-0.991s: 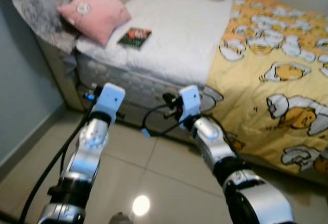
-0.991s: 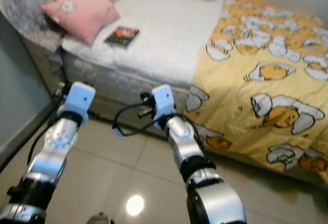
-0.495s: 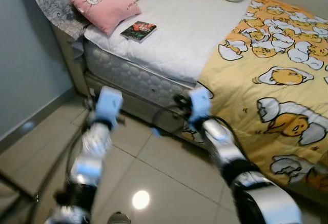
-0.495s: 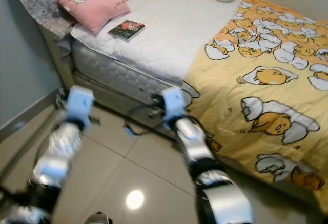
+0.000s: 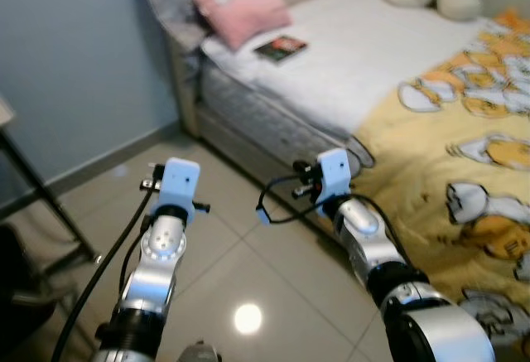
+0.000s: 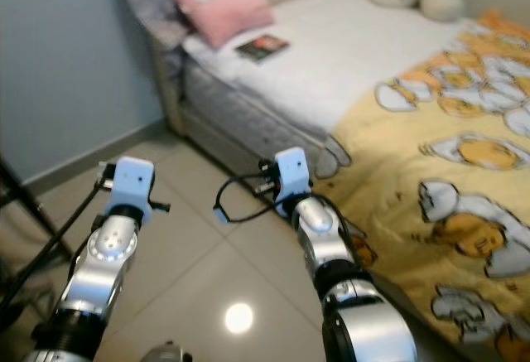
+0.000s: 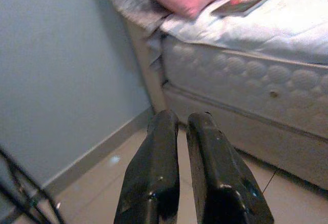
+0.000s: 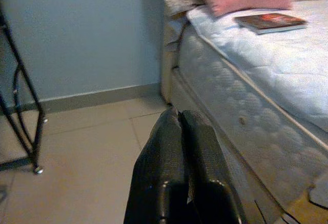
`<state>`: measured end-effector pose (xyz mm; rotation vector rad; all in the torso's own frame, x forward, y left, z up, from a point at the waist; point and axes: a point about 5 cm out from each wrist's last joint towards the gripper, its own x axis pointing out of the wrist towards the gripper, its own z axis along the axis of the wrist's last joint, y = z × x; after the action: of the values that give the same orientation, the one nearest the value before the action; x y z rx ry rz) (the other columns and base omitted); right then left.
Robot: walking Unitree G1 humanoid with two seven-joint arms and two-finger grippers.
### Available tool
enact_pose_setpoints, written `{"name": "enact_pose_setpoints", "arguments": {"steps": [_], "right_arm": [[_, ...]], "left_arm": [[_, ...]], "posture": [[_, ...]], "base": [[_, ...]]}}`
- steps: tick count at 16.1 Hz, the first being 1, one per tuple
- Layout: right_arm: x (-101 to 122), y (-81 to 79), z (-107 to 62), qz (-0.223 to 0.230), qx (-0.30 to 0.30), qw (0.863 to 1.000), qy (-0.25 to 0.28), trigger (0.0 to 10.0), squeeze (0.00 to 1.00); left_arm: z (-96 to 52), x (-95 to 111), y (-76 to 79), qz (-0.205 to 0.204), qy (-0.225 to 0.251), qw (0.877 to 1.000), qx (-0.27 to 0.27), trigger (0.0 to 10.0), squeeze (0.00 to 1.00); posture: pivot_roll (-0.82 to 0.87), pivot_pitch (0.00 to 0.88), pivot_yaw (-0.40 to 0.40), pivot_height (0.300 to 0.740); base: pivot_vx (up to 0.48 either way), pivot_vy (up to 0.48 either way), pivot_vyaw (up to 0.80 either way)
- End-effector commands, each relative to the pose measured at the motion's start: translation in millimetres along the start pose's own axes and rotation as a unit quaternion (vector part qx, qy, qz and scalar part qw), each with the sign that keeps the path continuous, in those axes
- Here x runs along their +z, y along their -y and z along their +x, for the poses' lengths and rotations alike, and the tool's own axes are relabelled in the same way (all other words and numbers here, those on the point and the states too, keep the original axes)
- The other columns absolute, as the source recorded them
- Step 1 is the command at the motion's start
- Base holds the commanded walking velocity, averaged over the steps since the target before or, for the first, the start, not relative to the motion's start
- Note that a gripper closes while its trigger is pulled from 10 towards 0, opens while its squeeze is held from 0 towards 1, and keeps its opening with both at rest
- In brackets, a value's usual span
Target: Clean up the room
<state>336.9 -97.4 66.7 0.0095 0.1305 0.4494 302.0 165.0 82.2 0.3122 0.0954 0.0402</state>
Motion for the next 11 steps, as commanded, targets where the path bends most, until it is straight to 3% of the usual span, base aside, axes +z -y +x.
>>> {"name": "enact_pose_setpoints", "arguments": {"steps": [1,4,8,11], "right_arm": [[8.2,-0.6,5.5,0.006,-0.003,1.000,0.007,10.0,0.00],[8.6,-4.5,5.9,0.005,0.010,1.000,0.011,10.0,0.00],[6.0,-7.3,4.5,0.008,0.015,1.000,0.013,10.0,0.00],[5.6,-5.5,4.6,0.018,0.014,1.000,0.008,10.0,0.00]], "left_arm": [[2.4,3.8,-1.8,0.018,0.004,1.000,0.005,10.0,0.00],[1.4,2.6,1.4,0.044,0.000,0.999,-0.013,10.0,0.00],[3.1,1.8,-1.6,0.048,-0.005,0.999,-0.013,10.0,0.00],[0.1,-3.7,-4.4,0.006,-0.018,1.000,0.004,10.0,0.00]], "posture": [[0.13,0.008,-0.098,0.740],[0.13,0.011,-0.092,0.740],[0.13,0.011,-0.087,0.740],[0.13,0.009,-0.083,0.740]], "base": [[0.480,0.000,0.00],[0.472,0.000,0.00],[0.469,0.000,0.70],[0.465,0.000,0.65]]}}
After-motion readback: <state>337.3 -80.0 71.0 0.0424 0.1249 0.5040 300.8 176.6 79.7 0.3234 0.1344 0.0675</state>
